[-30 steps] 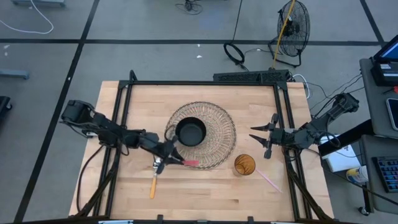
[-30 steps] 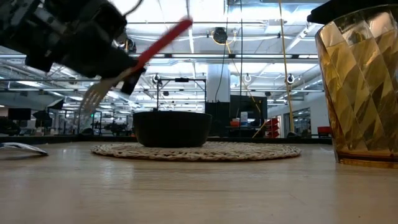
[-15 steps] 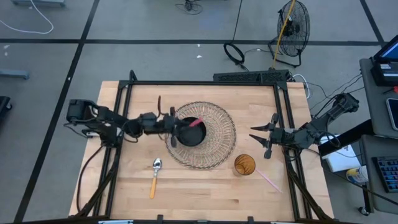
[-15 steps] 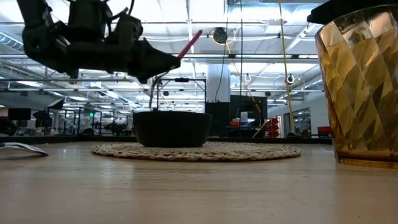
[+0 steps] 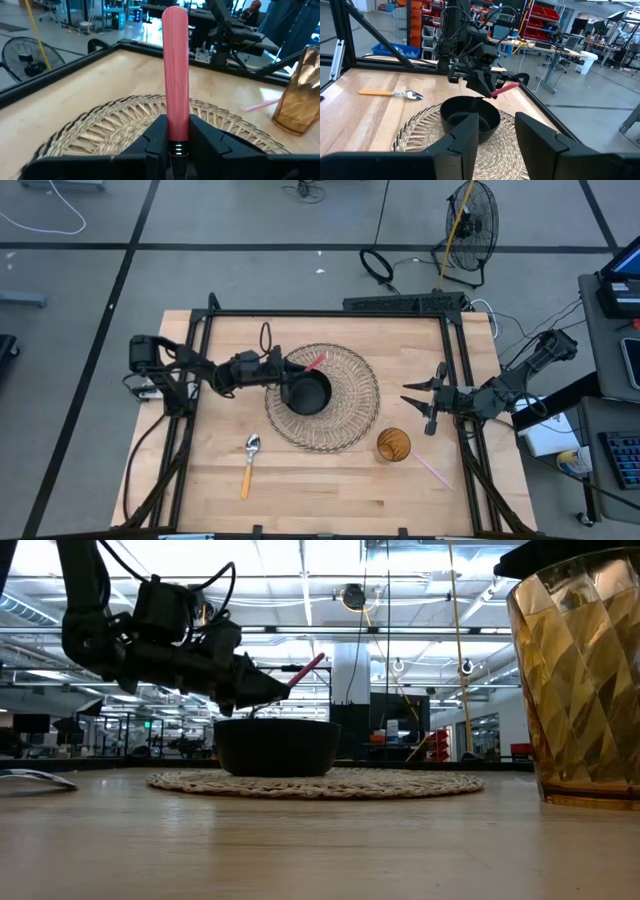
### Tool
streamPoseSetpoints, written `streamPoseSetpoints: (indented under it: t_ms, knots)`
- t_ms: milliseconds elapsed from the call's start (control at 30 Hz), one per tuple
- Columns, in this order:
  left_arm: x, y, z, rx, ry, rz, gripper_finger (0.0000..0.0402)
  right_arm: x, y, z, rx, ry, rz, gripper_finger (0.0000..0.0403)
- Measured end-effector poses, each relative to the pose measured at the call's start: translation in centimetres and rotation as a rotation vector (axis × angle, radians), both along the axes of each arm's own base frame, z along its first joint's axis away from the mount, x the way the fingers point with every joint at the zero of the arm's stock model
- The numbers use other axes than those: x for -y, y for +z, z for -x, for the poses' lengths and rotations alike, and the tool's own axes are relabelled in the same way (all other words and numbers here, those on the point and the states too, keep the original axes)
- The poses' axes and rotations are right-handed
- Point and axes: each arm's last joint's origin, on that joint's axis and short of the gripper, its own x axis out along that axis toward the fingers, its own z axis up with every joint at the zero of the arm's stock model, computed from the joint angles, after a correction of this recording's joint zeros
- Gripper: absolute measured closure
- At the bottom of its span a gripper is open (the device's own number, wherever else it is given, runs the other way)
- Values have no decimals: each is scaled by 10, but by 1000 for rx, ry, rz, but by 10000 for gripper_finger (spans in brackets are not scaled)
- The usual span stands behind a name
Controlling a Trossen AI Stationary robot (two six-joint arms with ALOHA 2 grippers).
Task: Pick & Place Utensil
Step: Put the pink fork into the black bowl
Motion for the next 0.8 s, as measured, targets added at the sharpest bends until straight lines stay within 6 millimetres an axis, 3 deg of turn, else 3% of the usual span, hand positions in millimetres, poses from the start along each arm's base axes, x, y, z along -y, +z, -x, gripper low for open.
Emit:
streamPoseSetpoints:
  t_ms: [167,333,800]
  knots:
    - [-6,0,2,5,65,39,347,0,0,0,-1,0,3,275]
    - [-8,-2,2,-2,132,84,324,0,0,0,-1,0,2,275]
    - [-1,-5,1,-38,108,86,333,0,0,0,3,-1,-9,275]
